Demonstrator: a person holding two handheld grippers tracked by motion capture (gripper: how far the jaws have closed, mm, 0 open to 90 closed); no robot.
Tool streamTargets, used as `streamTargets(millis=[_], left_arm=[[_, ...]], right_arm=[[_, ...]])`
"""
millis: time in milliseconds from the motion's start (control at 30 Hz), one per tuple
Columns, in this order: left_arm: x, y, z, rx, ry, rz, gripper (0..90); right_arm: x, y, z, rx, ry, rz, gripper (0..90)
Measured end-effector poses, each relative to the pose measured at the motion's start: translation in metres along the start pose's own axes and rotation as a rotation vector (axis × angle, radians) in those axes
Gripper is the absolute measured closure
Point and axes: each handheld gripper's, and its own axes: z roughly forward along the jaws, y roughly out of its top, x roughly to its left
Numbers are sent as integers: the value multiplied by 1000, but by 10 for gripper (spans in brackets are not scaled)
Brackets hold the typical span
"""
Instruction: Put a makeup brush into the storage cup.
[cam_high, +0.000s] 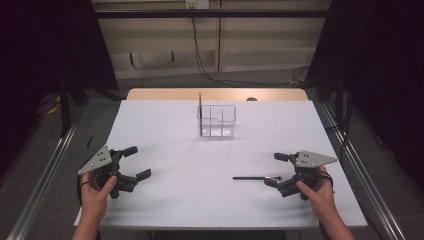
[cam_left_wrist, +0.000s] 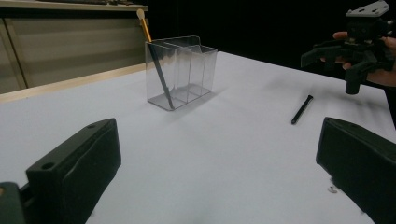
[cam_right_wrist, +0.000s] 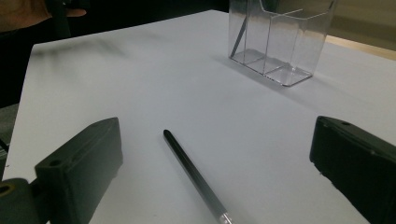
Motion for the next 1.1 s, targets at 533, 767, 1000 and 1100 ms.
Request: streamTargets(millis=[533, 767, 1000, 1100], left_arm=[[0, 0, -2, -7, 8, -9, 0], [-1, 0, -1, -8, 3, -3, 0], [0, 0, -1, 0, 0, 2, 0], [0, 0, -1, 0, -2, 2, 0]], right_arm=[[-5, 11, 16, 19, 28, 9, 21], [-6, 14, 24, 27, 36, 9, 21], [-8, 19, 30, 66, 42, 6, 21], [-10, 21, 32, 103, 36, 3, 21]])
